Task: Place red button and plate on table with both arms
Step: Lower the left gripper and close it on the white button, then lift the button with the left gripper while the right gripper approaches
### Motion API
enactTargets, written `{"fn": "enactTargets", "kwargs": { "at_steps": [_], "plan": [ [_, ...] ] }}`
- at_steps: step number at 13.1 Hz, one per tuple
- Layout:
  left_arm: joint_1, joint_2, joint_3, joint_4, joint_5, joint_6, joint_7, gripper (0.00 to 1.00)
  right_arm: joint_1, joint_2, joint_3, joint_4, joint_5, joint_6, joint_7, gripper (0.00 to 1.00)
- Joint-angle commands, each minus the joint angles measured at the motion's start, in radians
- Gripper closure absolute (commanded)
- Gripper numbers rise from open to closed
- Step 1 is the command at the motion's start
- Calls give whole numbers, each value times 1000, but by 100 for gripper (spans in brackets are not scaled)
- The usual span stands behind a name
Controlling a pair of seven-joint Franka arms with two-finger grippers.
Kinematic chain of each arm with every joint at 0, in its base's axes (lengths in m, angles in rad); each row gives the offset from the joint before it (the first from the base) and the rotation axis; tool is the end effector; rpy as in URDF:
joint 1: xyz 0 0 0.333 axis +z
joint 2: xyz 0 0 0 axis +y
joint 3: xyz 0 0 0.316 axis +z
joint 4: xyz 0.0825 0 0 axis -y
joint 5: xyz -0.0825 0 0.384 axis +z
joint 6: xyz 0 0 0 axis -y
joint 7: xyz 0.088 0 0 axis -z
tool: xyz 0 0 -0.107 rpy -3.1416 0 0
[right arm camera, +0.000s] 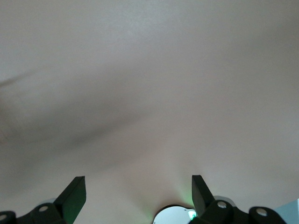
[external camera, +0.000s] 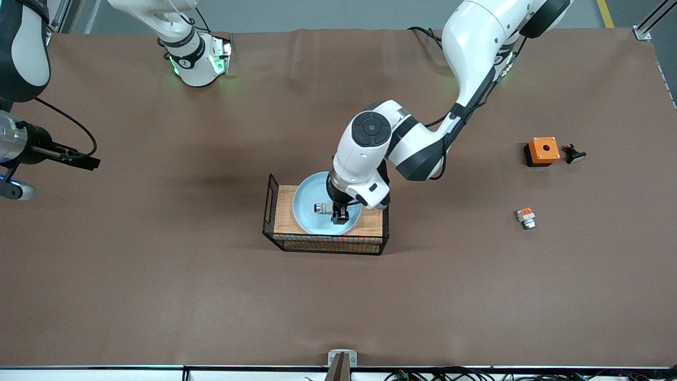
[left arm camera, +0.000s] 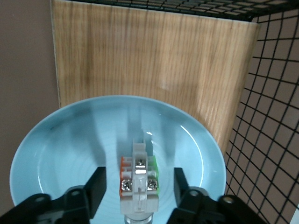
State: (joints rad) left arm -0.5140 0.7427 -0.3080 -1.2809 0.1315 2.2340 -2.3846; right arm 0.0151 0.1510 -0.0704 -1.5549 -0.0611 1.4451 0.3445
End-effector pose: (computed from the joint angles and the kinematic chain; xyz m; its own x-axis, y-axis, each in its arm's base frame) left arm 0.5670 -0.5125 0.3473 -0.0127 0.9723 -0.2332 0.9942 0.0373 0.1013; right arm 0.5770 -0.0365 0.5374 0.8921 -0.3958 -0.2181 -0.3691 -0.9166 0.1538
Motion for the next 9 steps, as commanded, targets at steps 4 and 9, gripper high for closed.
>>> {"fn": "enactTargets", "kwargs": {
  "at_steps": [4, 9],
  "plan": [
    [-8, 15, 3, 29, 22, -4, 32, 85, 83, -2, 3, 9, 44, 1, 302, 0],
    [9, -52, -11, 29, 19, -52, 54, 85, 196, -19, 3, 7, 113, 6, 554, 1]
  ]
}}
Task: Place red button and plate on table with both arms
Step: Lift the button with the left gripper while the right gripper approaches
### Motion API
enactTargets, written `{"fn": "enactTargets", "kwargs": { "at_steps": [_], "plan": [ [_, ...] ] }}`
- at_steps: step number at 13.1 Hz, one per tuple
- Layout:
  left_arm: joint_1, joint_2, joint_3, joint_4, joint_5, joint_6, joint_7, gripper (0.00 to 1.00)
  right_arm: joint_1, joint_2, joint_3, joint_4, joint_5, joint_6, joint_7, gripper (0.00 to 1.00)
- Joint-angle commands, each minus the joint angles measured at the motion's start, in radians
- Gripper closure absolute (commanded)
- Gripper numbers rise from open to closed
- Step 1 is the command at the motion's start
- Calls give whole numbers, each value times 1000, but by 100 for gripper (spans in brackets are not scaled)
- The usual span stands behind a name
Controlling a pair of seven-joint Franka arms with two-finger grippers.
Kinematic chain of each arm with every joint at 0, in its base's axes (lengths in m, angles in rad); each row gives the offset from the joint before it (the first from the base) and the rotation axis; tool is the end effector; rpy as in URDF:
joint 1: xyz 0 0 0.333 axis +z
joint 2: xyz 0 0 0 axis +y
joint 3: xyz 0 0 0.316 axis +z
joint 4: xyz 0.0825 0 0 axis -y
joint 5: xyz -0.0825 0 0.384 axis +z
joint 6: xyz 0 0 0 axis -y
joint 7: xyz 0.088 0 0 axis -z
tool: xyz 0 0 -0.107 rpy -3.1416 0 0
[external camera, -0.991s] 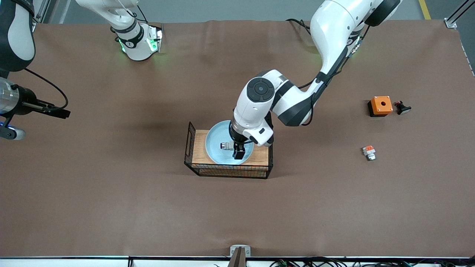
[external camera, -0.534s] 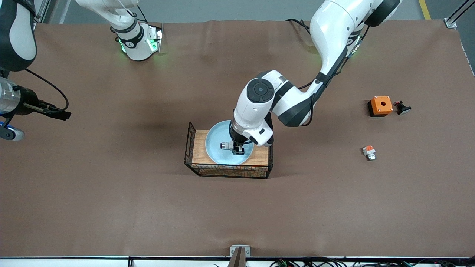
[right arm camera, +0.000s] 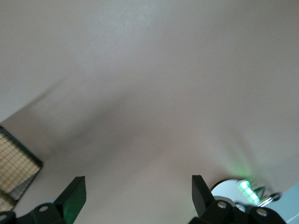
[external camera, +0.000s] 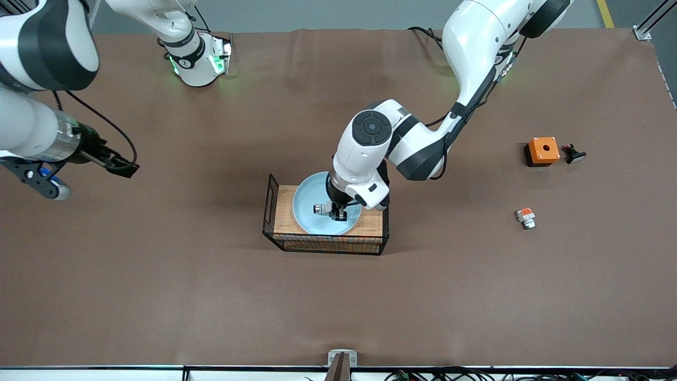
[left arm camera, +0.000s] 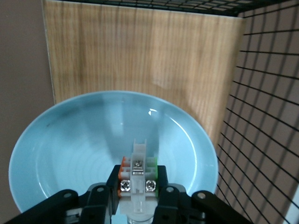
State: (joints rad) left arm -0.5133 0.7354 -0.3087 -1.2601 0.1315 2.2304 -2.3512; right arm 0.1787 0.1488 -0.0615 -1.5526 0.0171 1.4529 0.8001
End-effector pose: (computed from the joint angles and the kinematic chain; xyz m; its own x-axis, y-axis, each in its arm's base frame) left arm 0.5706 -0.5128 0.3626 0.0209 0.9695 -0.2441 0.9918 0.0107 0.1274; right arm 0.5744 0.0719 0.5399 0.7534 -0.6334 -0.1768 -0.6102 -0.7736 0.1708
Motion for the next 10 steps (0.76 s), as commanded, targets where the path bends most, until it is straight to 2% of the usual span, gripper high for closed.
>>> {"fn": "enactTargets", "kwargs": {
  "at_steps": [1, 6, 10],
  "plan": [
    [9, -77, -12, 8, 16, -89, 47, 85, 48, -17, -6, 5, 46, 0, 143, 1],
    [47, -224, -12, 5, -87, -256, 245, 84, 220, -31, -6, 5, 58, 30, 452, 0],
    [128, -349, -10, -34, -179, -486, 548, 85, 362, -29, -6, -40, 72, 131, 706, 0]
  ]
}}
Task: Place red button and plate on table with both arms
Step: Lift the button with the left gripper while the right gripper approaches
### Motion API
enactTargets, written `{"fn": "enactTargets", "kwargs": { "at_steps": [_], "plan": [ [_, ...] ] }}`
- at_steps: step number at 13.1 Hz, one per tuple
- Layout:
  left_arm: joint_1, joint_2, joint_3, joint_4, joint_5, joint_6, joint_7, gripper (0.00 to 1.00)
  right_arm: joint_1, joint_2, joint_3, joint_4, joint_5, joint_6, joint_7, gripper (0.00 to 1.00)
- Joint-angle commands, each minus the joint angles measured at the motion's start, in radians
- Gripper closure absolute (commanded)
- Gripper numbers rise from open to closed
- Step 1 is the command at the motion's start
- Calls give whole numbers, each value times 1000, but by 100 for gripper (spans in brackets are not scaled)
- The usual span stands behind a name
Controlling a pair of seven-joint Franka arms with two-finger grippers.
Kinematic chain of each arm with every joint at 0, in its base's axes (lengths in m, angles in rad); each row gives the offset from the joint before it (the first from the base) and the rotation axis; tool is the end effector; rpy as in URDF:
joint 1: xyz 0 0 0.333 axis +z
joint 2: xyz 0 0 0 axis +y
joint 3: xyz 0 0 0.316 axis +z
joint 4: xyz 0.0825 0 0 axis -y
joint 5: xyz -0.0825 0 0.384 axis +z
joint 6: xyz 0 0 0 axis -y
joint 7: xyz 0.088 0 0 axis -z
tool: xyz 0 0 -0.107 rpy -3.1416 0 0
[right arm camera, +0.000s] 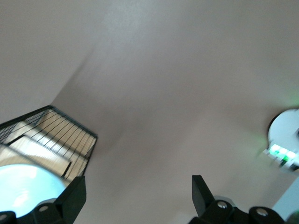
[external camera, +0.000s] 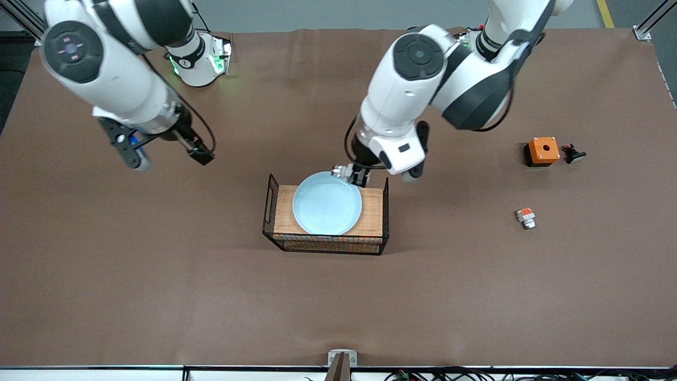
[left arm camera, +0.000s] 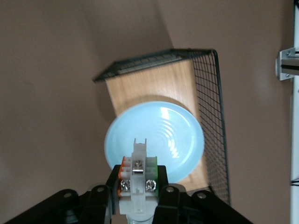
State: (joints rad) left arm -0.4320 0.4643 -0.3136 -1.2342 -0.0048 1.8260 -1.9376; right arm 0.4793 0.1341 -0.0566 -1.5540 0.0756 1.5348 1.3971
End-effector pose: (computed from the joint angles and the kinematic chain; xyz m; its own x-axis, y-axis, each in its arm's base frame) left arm 0.5494 -0.4407 0.5287 0.3317 0.9250 -0.1854 0.9432 -0.3214 0.0842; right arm 0.5299 0.2496 0.5533 0.5513 -0.8292 -0.0928 -0.8175 -0.5590 0.1385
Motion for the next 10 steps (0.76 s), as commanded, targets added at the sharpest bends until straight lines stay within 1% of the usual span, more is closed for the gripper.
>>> {"fn": "enactTargets", "kwargs": {
  "at_steps": [1, 4, 7, 9, 10],
  "plan": [
    [83, -117, -5, -86, -72, -150, 249, 85, 99, -11, -11, -55, 13, 91, 176, 0],
    [197, -223, -4, -194, -101, -275, 577, 85, 209, 4, -11, -83, 1, 200, 354, 0],
    [317, -346, -2, -382, -101, -283, 903, 85, 293, 71, -12, -81, -37, 309, 538, 0],
    [373, -360, -1, -451, -84, -275, 1079, 85, 353, 140, -12, -80, -104, 378, 684, 1],
    [404, -358, 1, -471, -78, -261, 1177, 84, 369, 175, -12, -72, -138, 408, 745, 1]
  ]
}}
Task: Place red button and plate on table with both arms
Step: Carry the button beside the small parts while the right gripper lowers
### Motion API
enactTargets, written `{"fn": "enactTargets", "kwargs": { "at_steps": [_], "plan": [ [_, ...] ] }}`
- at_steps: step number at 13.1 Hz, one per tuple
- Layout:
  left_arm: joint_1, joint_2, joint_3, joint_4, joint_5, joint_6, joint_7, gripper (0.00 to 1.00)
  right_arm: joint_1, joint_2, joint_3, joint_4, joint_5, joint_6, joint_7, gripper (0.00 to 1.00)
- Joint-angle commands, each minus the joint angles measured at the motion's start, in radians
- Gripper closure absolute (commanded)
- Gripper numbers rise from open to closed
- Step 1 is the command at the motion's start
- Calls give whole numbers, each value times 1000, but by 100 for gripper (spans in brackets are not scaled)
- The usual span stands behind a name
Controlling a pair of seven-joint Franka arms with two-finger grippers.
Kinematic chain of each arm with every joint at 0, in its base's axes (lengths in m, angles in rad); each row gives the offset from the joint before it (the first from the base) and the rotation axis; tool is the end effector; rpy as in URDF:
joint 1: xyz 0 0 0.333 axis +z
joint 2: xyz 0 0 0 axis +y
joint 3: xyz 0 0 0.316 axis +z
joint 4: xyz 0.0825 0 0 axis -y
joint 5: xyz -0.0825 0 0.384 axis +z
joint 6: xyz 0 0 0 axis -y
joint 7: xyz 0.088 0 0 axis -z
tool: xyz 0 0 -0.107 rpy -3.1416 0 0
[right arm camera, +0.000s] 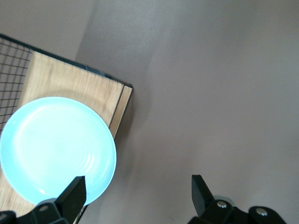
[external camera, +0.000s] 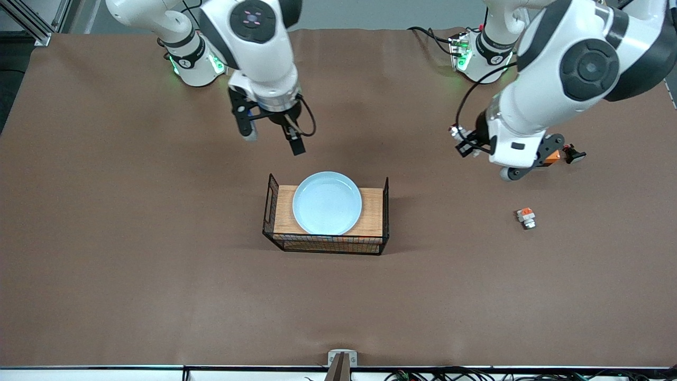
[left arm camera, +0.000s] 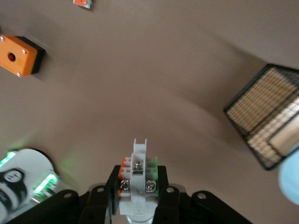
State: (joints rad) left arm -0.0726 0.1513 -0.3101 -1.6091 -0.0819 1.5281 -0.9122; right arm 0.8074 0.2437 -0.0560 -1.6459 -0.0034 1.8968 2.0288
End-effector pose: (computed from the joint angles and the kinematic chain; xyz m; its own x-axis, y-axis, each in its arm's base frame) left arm 0.5401 -0.2157 0.5219 0.8306 0.5043 -0.2361 0.4957 -0.8628 -0.0989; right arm 0.4626 0.4358 0.4716 0.2918 -0.9564 0.0117 -0.9563 -0.2919 -0.0142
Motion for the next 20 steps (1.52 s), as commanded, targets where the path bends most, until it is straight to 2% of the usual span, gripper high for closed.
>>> {"fn": "enactTargets", "kwargs": {
  "at_steps": [1, 4, 7, 9, 11, 16, 20],
  "plan": [
    [80, -44, -4, -118, 1, 61, 253, 84, 45, 95, -13, 29, -73, 65, 151, 2],
    [119, -16, -1, -199, 22, 200, 416, 84, 44, 178, -15, 86, -75, 79, 198, 2],
    [132, -6, -3, -340, 74, 427, 518, 84, 44, 252, -18, 146, -75, 79, 209, 2],
    [134, 36, -3, -396, 88, 554, 576, 84, 46, 278, -18, 164, -81, 81, 238, 2],
    [140, 109, 0, -400, 106, 592, 662, 84, 46, 285, -18, 166, -79, 107, 249, 2],
    [162, 253, 5, -388, 174, 740, 665, 84, 59, 310, -18, 169, -81, 139, 274, 1],
    [172, 324, 6, -344, 249, 759, 662, 84, 61, 324, -16, 169, -81, 162, 278, 1]
  ]
}}
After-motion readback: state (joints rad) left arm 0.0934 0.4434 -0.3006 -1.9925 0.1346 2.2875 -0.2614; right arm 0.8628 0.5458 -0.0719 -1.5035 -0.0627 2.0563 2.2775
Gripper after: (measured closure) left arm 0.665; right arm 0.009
